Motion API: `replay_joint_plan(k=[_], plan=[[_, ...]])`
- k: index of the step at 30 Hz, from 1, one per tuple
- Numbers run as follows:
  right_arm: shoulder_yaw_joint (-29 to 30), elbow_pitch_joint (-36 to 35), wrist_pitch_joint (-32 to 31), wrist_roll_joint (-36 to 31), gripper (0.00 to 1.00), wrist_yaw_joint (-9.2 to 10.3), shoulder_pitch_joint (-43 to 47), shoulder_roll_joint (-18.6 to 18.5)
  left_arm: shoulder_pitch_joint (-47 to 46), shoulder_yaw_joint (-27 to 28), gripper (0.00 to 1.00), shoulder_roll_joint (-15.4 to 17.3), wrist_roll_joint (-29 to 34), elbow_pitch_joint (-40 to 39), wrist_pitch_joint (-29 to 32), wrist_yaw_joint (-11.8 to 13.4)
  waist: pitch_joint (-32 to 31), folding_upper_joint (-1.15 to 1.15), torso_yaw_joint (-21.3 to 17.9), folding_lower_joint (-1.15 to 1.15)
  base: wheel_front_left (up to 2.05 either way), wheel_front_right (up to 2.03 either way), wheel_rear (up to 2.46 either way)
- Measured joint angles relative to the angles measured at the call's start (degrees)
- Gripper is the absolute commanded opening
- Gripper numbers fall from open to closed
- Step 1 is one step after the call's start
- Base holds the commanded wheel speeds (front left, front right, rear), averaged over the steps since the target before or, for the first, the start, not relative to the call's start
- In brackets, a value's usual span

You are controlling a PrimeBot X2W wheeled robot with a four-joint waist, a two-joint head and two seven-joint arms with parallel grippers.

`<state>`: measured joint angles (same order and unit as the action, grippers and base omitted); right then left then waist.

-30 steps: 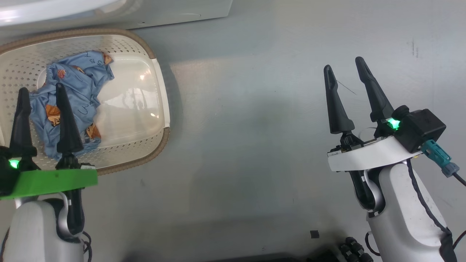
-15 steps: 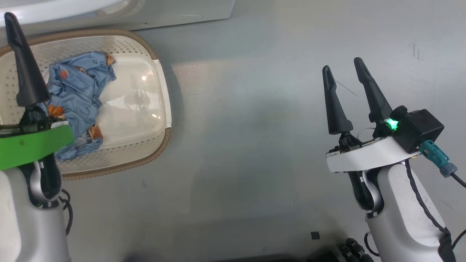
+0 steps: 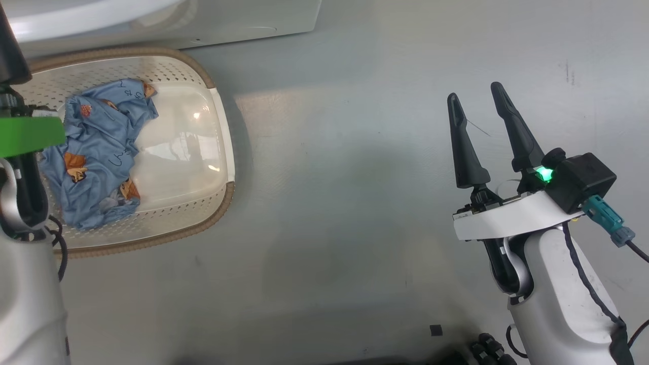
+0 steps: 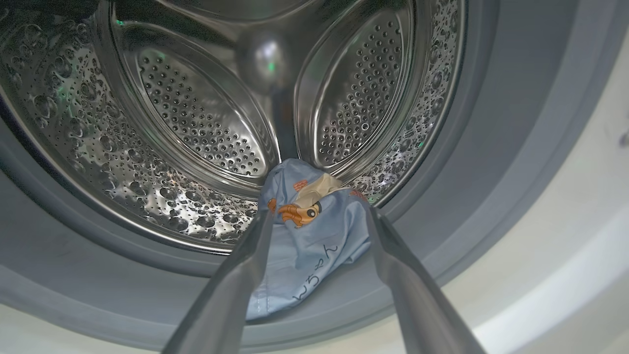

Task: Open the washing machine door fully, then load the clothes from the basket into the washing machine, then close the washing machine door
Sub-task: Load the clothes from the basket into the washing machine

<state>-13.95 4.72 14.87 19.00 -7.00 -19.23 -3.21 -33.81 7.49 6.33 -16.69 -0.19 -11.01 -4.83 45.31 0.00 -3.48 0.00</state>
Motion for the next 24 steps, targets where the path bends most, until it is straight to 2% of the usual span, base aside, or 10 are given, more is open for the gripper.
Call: replay_joint_plan(k=[12, 24], plan=[[0.1, 0.2, 0.0, 0.2, 1.00, 0.00, 0.1, 0.0, -10.2, -1.2, 1.00, 2.1, 0.0, 8.9, 9.7, 0.5, -0.9, 0.00, -0.3, 0.00, 0.00, 0.00, 0.00], [0.3, 0.3, 0.0, 0.2, 1.00, 0.00, 1.1, 0.0, -18.7, -2.1, 1.00, 3.6, -0.7, 21.3, 22.9, 1.5, -1.3, 0.00, -0.7, 0.00, 0.00, 0.00, 0.00]])
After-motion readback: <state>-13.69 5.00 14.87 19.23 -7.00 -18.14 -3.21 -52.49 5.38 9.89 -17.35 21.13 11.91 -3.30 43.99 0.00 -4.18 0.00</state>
